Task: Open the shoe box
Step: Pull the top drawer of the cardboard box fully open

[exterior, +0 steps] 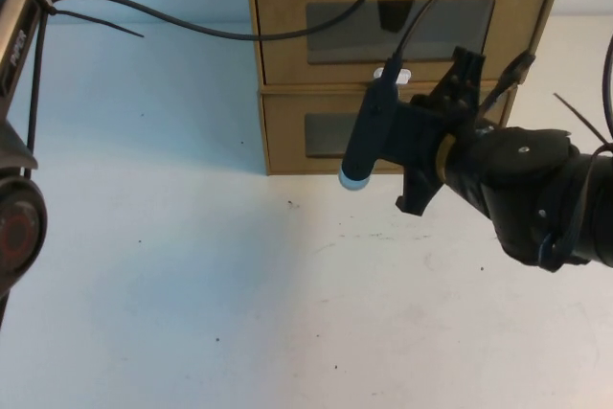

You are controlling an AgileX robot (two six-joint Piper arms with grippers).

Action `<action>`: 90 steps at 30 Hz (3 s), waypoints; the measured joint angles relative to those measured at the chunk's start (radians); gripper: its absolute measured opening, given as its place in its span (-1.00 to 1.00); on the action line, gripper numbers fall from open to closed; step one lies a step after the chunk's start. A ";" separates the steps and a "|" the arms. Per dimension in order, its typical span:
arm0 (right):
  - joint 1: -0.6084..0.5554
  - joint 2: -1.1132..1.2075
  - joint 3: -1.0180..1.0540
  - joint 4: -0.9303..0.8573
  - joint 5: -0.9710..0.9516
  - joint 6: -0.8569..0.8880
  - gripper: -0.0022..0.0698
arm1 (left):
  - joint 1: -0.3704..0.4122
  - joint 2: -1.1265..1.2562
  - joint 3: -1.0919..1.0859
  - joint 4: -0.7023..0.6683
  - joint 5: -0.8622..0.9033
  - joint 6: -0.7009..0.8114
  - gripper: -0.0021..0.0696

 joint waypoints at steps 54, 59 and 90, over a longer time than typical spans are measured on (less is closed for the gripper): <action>-0.028 0.232 -0.254 -0.005 0.070 -0.011 -0.37 | 0.002 0.000 -0.004 0.000 0.008 -0.098 -0.95; -0.033 0.232 -0.255 -0.005 0.068 -0.011 -0.39 | 0.002 0.000 -0.004 0.000 0.008 -0.099 -0.95; -0.037 0.232 -0.258 -0.007 0.112 -0.015 -0.97 | 0.002 0.000 -0.004 0.000 0.014 -0.102 -0.95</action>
